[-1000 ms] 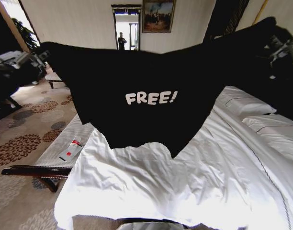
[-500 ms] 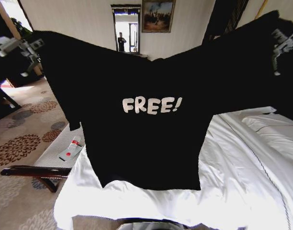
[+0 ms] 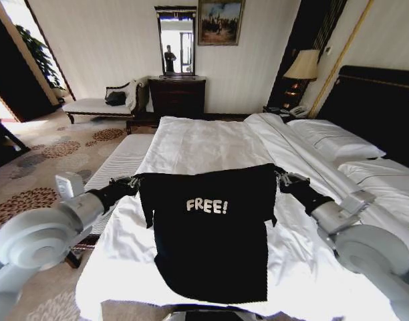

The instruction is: Fold the clothes on the bed.

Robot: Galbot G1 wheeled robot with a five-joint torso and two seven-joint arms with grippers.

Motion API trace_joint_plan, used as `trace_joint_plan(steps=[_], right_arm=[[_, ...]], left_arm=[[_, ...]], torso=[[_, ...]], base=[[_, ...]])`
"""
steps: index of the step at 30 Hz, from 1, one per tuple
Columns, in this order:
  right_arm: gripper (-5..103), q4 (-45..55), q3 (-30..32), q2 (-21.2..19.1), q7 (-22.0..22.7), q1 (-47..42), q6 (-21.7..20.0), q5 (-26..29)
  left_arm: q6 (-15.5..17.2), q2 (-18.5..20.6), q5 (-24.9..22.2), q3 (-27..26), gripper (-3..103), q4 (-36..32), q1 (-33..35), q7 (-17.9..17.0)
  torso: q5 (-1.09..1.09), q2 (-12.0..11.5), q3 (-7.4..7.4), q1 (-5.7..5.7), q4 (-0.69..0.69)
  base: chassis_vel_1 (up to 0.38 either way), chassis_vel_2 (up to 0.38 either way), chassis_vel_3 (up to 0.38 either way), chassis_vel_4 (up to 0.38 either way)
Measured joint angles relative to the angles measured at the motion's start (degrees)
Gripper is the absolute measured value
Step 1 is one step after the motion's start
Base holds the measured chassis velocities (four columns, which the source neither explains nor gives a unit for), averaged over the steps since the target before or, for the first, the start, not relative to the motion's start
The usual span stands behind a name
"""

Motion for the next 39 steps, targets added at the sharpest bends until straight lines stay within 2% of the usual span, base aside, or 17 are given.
trace_joint_plan(steps=[2, 3, 6, 7, 11, 12, 16, 17, 18, 22, 23, 27, 28, 32, 39], right_arm=[[0, -2.7, -4.4, 0.7, -0.5, 3.4, 0.5, -0.8], [0, -2.7, -4.4, 0.7, -0.5, 3.4, 0.5, -0.8], [0, -7.2, -10.6, 1.6, -1.2, 8.8, 1.1, -2.2], [0, -7.2, -10.6, 1.6, -1.2, 8.8, 1.1, -2.2], [0, -16.7, -21.0, 3.9, -1.3, 19.8, 1.7, -4.1], [0, -16.7, -21.0, 3.9, -1.3, 19.8, 1.7, -4.1], [0, -26.9, -31.8, 8.0, -0.8, 31.7, 3.0, -5.8], [0, -26.9, -31.8, 8.0, -0.8, 31.7, 3.0, -5.8], [0, -31.1, -35.4, 10.0, -0.6, 35.6, 3.4, -6.2], [0, -43.5, -42.9, 14.9, -0.6, 45.9, 5.6, -8.5], [0, -43.5, -42.9, 14.9, -0.6, 45.9, 5.6, -8.5], [0, -54.9, -48.1, 19.2, -1.2, 53.8, 9.2, -11.1], [0, -54.9, -48.1, 19.2, -1.2, 53.8, 9.2, -11.1], [0, -65.0, -50.9, 22.4, -1.7, 58.2, 11.2, -14.1], [0, -71.4, -52.4, 23.8, -1.8, 60.0, 11.9, -16.2]], left_arm=[[-0.4, -1.6, 3.0, 4.0, 2, 2.7, -1.0, 0.6], [-0.4, -1.6, 3.0, 4.0, 2, 2.7, -1.0, 0.6], [-1.0, -4.0, 6.6, 8.7, 2, 7.6, -4.1, 1.4], [-1.0, -4.0, 6.6, 8.7, 2, 7.6, -4.1, 1.4], [-1.0, -7.4, 7.5, 16.5, 2, 16.7, -13.0, 1.1], [-1.0, -7.4, 7.5, 16.5, 2, 16.7, -13.0, 1.1], [-1.2, -11.9, 8.7, 25.2, 2, 25.0, -21.9, 0.3], [-1.2, -11.9, 8.7, 25.2, 2, 25.0, -21.9, 0.3], [-1.5, -14.1, 9.3, 27.9, 2, 28.4, -25.2, 0.1], [-2.3, -21.1, 10.7, 33.8, 2, 38.7, -33.6, -0.3], [-2.3, -21.1, 10.7, 33.8, 2, 38.7, -33.6, -0.3], [-3.5, -26.7, 13.8, 38.1, 2, 48.3, -39.8, 0.6], [-3.5, -26.7, 13.8, 38.1, 2, 48.3, -39.8, 0.6], [-4.7, -30.7, 16.0, 40.3, 2, 57.4, -45.2, 1.4], [-5.0, -33.3, 17.9, 40.6, 2, 64.1, -47.8, 2.1]], torso=[[0.00, 0.0, 0.00, 0.00, 0.00], [0.00, 0.0, 0.00, 0.00, 0.00], [-0.03, 0.0, -0.01, -0.01, 0.02], [-0.03, 0.0, -0.01, -0.01, 0.02], [-0.03, 0.0, 0.00, -0.01, -0.01], [-0.03, 0.0, 0.00, -0.01, -0.01], [-0.03, 0.0, 0.01, 0.01, 0.01], [-0.03, 0.0, 0.01, 0.01, 0.01], [0.01, 0.0, 0.01, 0.01, 0.01], [0.00, 0.0, 0.01, 0.01, -0.02], [0.00, 0.0, 0.01, 0.01, -0.02], [-0.01, 0.0, 0.01, 0.02, 0.01], [-0.01, 0.0, 0.01, 0.02, 0.01], [0.00, 0.0, 0.00, 0.01, 0.01], [-0.01, 0.0, 0.00, 0.01, -0.01]], base=[[0.000, 0.000, 0.000, 0.000], [0.000, 0.000, 0.000, 0.000], [0.000, 0.000, 0.000, 0.000], [0.000, 0.000, 0.000, 0.000], [0.000, 0.000, 0.000, 0.000], [0.000, 0.000, 0.000, 0.000], [0.000, 0.000, 0.000, 0.000], [0.000, 0.000, 0.000, 0.000], [0.000, 0.000, 0.000, 0.000], [0.000, 0.000, 0.000, 0.000], [0.000, 0.000, 0.000, 0.000], [0.000, 0.000, 0.000, 0.000], [0.000, 0.000, 0.000, 0.000], [0.000, 0.000, 0.000, 0.000], [0.000, 0.000, 0.000, 0.000]])
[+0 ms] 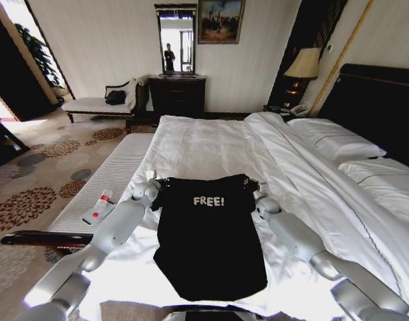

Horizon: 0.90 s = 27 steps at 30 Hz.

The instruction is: Fold the clothes on the bed.

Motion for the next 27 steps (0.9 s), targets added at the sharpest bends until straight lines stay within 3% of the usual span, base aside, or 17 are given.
trace_joint_plan(steps=[10, 20, 22, 23, 24, 26, 27], right_arm=[[0, -4.2, -0.5, 1.9, -0.4, 1.0, 1.1, -1.3], [0, -6.6, -1.3, 4.0, -0.8, 1.7, 2.0, -2.4], [-2, -6.4, -1.3, 4.1, -1.0, 1.7, 2.4, -2.4], [9, -6.0, -1.3, 4.0, -1.2, 1.7, 2.9, -2.6], [9, -5.5, -1.3, 3.8, -1.3, 1.5, 3.0, -2.6], [19, -3.6, -0.4, 2.8, -1.1, 0.8, 2.9, -2.5], [19, -3.6, -0.4, 2.8, -1.1, 0.8, 2.9, -2.5]], left_arm=[[-2.5, -4.2, 4.9, -1.2, 2, 7.8, -0.4, 2.3], [-3.8, -5.5, 6.0, -0.6, 0, 9.7, -1.5, 2.8], [-4.4, -5.2, 5.9, -0.3, 4, 9.2, -1.4, 2.8], [-5.0, -4.7, 5.7, 0.0, 8, 8.3, -1.2, 2.7], [-5.2, -4.4, 5.5, 0.1, 14, 7.7, -1.0, 2.5], [-5.4, -2.8, 3.8, 0.2, 24, 5.4, 0.0, 1.5], [-5.4, -2.8, 3.8, 0.2, 24, 5.4, 0.0, 1.5]], torso=[[-0.01, 0.0, -0.01, -0.02, 0.01], [-0.01, 0.0, -0.01, -0.02, 0.02], [-0.01, 0.0, 0.00, -0.02, 0.02], [-0.01, 0.0, -0.01, -0.01, 0.02], [-0.01, 0.0, -0.01, -0.01, 0.02], [-0.01, 0.0, -0.01, -0.01, 0.02], [-0.01, 0.0, -0.01, -0.01, 0.02]], base=[[0.000, 0.000, 0.000, 0.000], [0.000, 0.000, 0.000, 0.000], [0.000, 0.000, 0.000, 0.000], [0.000, 0.000, 0.000, 0.000], [0.000, 0.000, 0.000, 0.000], [0.000, 0.000, 0.000, 0.000], [0.000, 0.000, 0.000, 0.000]])
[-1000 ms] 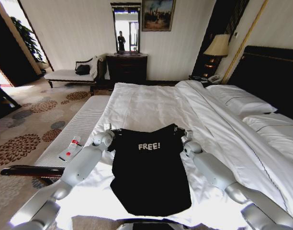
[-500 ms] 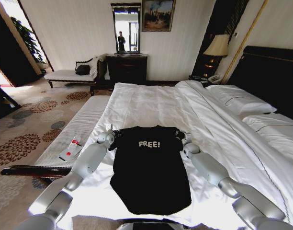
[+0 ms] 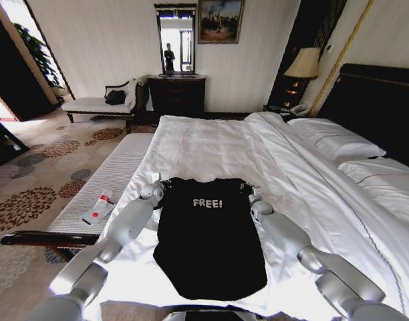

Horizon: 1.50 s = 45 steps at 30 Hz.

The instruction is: Fold the clothes on the bed.

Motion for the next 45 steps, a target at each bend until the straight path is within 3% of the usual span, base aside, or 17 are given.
trace_joint_plan(steps=[1, 3, 5, 6, 7, 8, 10, 13, 17, 18, 19, 21, 22, 25, 33, 38, 45], right_arm=[[24, 0.6, 0.4, -0.4, 0.4, -0.2, -0.2, 0.1], [36, 3.4, 2.3, -2.2, 1.6, -1.2, -0.9, 1.2], [36, 4.4, 3.0, -2.7, 1.8, -1.6, -1.0, 1.6], [41, 6.6, 4.4, -3.7, 2.2, -2.5, -1.4, 2.6], [46, 11.6, 7.3, -5.6, 3.0, -4.4, -2.2, 4.9], [51, 15.0, 9.1, -6.8, 3.5, -5.8, -2.8, 6.5], [51, 17.0, 10.3, -7.5, 3.7, -6.7, -3.3, 7.6], [68, 28.7, 19.1, -11.3, 5.6, -15.1, -7.4, 16.1], [79, 35.2, 25.5, -13.0, 8.1, -22.4, -11.0, 22.0], [84, 39.9, 30.1, -14.1, 10.1, -27.2, -13.4, 26.5], [90, 41.3, 31.5, -14.4, 10.7, -28.7, -14.3, 28.4], [99, 46.8, 36.3, -15.1, 12.7, -33.2, -19.5, 40.6], [99, 46.8, 36.3, -15.1, 12.7, -33.2, -19.5, 40.6], [100, 50.6, 40.1, -14.0, 15.2, -38.2, -25.1, 48.7], [100, 48.7, 40.1, -9.1, 17.2, -40.0, -26.7, 53.6], [100, 43.5, 38.1, -6.8, 15.6, -35.9, -25.4, 53.4], [100, 38.0, 36.5, -5.8, 14.1, -32.5, -25.0, 51.6]], left_arm=[[0.0, 0.7, -0.7, -0.1, 24, -0.9, 0.4, -0.3], [0.0, 2.7, -1.8, -1.3, 34, -3.6, 1.5, -0.7], [0.0, 3.1, -2.1, -1.8, 40, -4.3, 1.8, -0.8], [0.1, 3.9, -2.9, -2.6, 40, -6.0, 2.4, -1.0], [0.3, 5.0, -4.8, -4.4, 51, -9.2, 3.2, -1.5], [0.3, 5.6, -6.2, -5.6, 51, -11.7, 3.9, -2.1], [0.3, 6.0, -6.9, -6.4, 57, -13.2, 4.3, -2.3], [-0.3, 8.7, -9.9, -11.3, 73, -23.3, 7.5, -4.4], [-1.4, 10.4, -12.2, -13.4, 78, -29.6, 8.8, -5.6], [-2.5, 12.9, -14.0, -15.3, 89, -36.0, 9.8, -5.6], [-2.9, 14.6, -14.6, -16.4, 89, -38.9, 10.2, -5.3], [-3.2, 20.4, -16.6, -19.6, 97, -46.5, 11.3, -4.7], [-3.2, 20.4, -16.6, -19.6, 97, -46.5, 11.3, -4.7], [-3.2, 24.1, -20.7, -23.7, 100, -52.8, 13.0, -5.0], [-2.3, 25.3, -21.2, -30.3, 100, -60.6, 21.4, -5.5], [-1.9, 24.9, -20.0, -31.7, 100, -63.2, 25.6, -5.5], [-1.2, 24.7, -17.8, -33.2, 100, -63.8, 27.6, -5.8]], torso=[[-0.01, 0.0, 0.00, 0.00, 0.00], [0.00, 0.0, 0.00, 0.00, 0.00], [0.00, 0.0, 0.00, -0.01, 0.01], [0.00, 0.0, 0.00, -0.01, 0.01], [0.00, 0.0, 0.00, 0.00, 0.00], [-0.02, 0.0, 0.00, 0.00, 0.00], [-0.01, 0.0, 0.00, 0.00, -0.01], [-0.02, 0.0, -0.01, -0.01, 0.01], [0.03, 0.0, -0.01, -0.02, -0.03], [-0.05, 0.0, -0.02, -0.03, -0.10], [-0.03, 0.0, -0.02, -0.03, -0.11], [0.04, 0.0, -0.03, -0.04, 0.03], [0.04, 0.0, -0.03, -0.04, 0.03], [-0.03, 0.0, -0.02, -0.03, 0.05], [0.01, 0.0, -0.01, -0.02, -0.02], [-0.01, 0.0, 0.00, 0.00, 0.03], [-0.01, 0.0, 0.00, 0.00, -0.02]], base=[[0.000, 0.000, 0.000, 0.000], [0.000, 0.000, 0.000, 0.000], [0.000, 0.000, 0.000, 0.000], [0.000, 0.000, 0.000, 0.000], [0.000, 0.000, 0.000, 0.000], [0.000, 0.000, 0.000, 0.000], [0.000, 0.000, 0.000, 0.000], [0.000, 0.000, 0.000, 0.000], [0.000, 0.000, 0.000, 0.000], [0.000, 0.000, 0.000, 0.000], [0.000, 0.000, 0.000, 0.000], [0.000, 0.000, 0.000, 0.000], [0.000, 0.000, 0.000, 0.000], [0.000, 0.000, 0.000, 0.000], [0.000, 0.000, 0.000, 0.000], [0.000, 0.000, 0.000, 0.000], [0.000, 0.000, 0.000, 0.000]])
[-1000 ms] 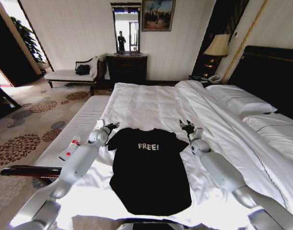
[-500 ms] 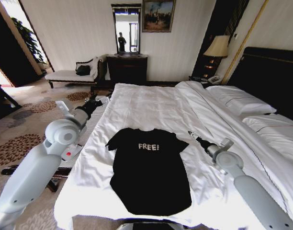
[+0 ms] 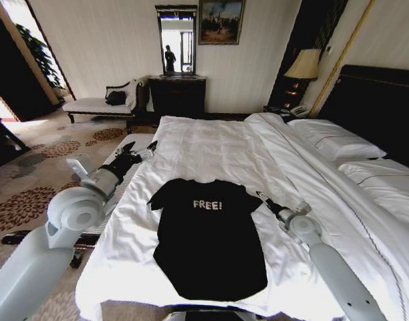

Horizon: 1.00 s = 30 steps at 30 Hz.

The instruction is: Fold the clothes on the bed.

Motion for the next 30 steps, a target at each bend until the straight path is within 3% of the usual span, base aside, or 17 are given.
trace_joint_plan(steps=[7, 13, 15, 17, 21, 27, 30], right_arm=[[100, -8.1, -2.6, 0.6, -4.3, 3.0, 0.5, -6.7], [102, -10.7, -3.3, 0.7, -5.6, 4.5, 0.5, -6.9], [91, -10.6, -3.7, 1.0, -5.8, 4.7, 0.6, -6.7], [91, -10.4, -3.8, 1.0, -5.8, 4.7, 0.6, -6.6], [70, -9.9, -4.3, 1.2, -6.0, 4.7, 0.7, -6.6], [53, -10.5, -4.4, 1.0, -6.2, 5.0, 0.9, -7.2], [37, -10.7, -4.5, 0.8, -6.6, 5.1, 1.3, -7.9]], left_arm=[[0.2, 0.9, -1.1, -1.5, 100, -0.3, 0.6, -0.3], [0.3, 1.0, -1.5, -2.2, 100, -0.6, 1.0, -0.5], [0.4, 0.9, -1.4, -2.3, 100, -0.5, 1.5, -0.5], [0.4, 0.9, -1.3, -2.3, 100, -0.4, 1.6, -0.5], [0.5, 0.6, -1.0, -2.2, 100, -0.1, 1.7, -0.6], [0.9, 0.4, -1.0, -2.0, 100, -0.2, 1.8, -0.7], [1.2, 0.2, -1.1, -1.7, 100, -0.3, 1.9, -0.9]], torso=[[0.01, 0.0, 0.00, 0.00, 0.01], [0.01, 0.0, 0.00, 0.00, 0.01], [0.01, 0.0, 0.00, 0.00, 0.02], [0.01, 0.0, 0.00, 0.00, 0.01], [0.00, 0.0, 0.00, 0.00, 0.01], [0.01, 0.0, 0.00, 0.00, 0.01], [0.01, 0.0, 0.00, 0.00, 0.01]], base=[[0.000, 0.000, 0.000, 0.000], [0.000, 0.000, 0.000, 0.000], [0.000, 0.000, 0.000, 0.000], [0.000, 0.000, 0.000, 0.000], [0.000, 0.000, 0.000, 0.000], [0.000, 0.000, 0.000, 0.000], [0.000, 0.000, 0.000, 0.000]])
